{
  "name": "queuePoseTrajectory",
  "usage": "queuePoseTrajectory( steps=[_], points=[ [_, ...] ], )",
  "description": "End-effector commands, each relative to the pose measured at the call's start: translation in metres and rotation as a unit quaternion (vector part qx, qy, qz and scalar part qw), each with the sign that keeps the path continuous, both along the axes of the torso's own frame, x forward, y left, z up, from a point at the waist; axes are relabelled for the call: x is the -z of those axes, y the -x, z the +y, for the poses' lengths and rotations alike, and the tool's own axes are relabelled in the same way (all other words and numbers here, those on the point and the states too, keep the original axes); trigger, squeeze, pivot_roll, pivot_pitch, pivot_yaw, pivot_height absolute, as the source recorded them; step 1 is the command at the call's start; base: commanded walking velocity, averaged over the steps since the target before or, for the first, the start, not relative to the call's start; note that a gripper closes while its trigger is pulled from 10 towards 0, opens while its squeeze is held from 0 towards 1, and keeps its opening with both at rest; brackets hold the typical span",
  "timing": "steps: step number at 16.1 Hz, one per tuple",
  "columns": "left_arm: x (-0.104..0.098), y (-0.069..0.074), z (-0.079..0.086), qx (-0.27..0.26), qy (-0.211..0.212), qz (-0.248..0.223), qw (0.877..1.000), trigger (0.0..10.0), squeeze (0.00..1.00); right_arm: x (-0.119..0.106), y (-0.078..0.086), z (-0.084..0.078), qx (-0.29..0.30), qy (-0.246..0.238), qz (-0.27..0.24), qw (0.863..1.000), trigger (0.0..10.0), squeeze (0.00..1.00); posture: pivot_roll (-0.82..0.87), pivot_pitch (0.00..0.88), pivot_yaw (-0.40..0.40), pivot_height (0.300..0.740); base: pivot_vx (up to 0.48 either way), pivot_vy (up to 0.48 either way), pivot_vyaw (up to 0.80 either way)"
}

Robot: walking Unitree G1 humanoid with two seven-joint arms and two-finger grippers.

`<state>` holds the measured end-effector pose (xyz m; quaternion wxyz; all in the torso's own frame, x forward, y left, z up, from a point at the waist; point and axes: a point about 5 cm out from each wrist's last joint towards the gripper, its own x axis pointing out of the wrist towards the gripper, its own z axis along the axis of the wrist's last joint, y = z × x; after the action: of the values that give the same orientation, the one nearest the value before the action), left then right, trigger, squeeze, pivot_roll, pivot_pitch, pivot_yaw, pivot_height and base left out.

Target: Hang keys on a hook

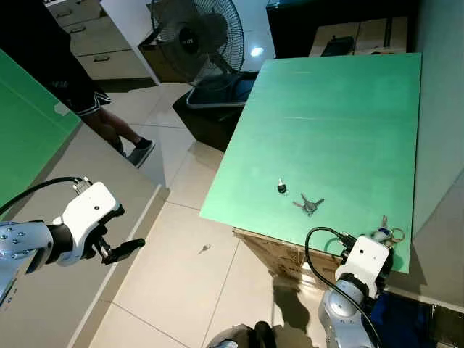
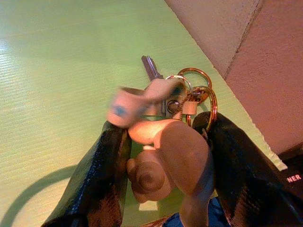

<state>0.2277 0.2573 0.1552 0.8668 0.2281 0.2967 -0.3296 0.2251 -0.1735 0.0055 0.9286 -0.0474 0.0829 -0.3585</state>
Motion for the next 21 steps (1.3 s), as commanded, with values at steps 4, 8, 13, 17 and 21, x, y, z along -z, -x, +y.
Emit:
queuePoseTrajectory(
  steps=[4,8,13,17,21],
  points=[
    [0.001,0.001,0.005,-0.013,-0.006,0.008,1.0,10.0,0.0,0.0,0.001,0.018,-0.021,-0.02,-0.005,1.0,0.0,0.0,0.08,0.181,0.4,0.74,0.0,0.0,0.0],
    [0.004,0.0,0.003,-0.014,-0.003,0.008,1.0,10.0,0.0,-0.006,-0.001,0.017,-0.025,-0.01,-0.013,1.0,0.0,0.0,0.07,0.187,0.4,0.74,0.0,0.0,0.0],
    [0.025,-0.008,-0.02,-0.024,0.037,-0.005,0.999,10.0,0.0,-0.041,-0.014,0.02,-0.072,0.015,-0.069,0.995,0.0,0.0,-0.01,0.176,0.4,0.74,0.0,0.0,0.0],
    [0.035,-0.012,-0.036,-0.032,0.062,-0.015,0.997,10.0,0.0,-0.038,-0.016,0.022,-0.112,0.007,-0.053,0.992,0.0,0.0,-0.05,0.157,0.4,0.74,0.0,0.0,0.0],
    [0.07,-0.052,-0.088,-0.135,0.182,-0.063,0.972,10.0,0.0,-0.046,-0.027,0.039,-0.282,-0.002,-0.023,0.959,0.0,0.0,-0.15,0.0,0.224,0.74,0.0,0.0,0.0]
  ],
)
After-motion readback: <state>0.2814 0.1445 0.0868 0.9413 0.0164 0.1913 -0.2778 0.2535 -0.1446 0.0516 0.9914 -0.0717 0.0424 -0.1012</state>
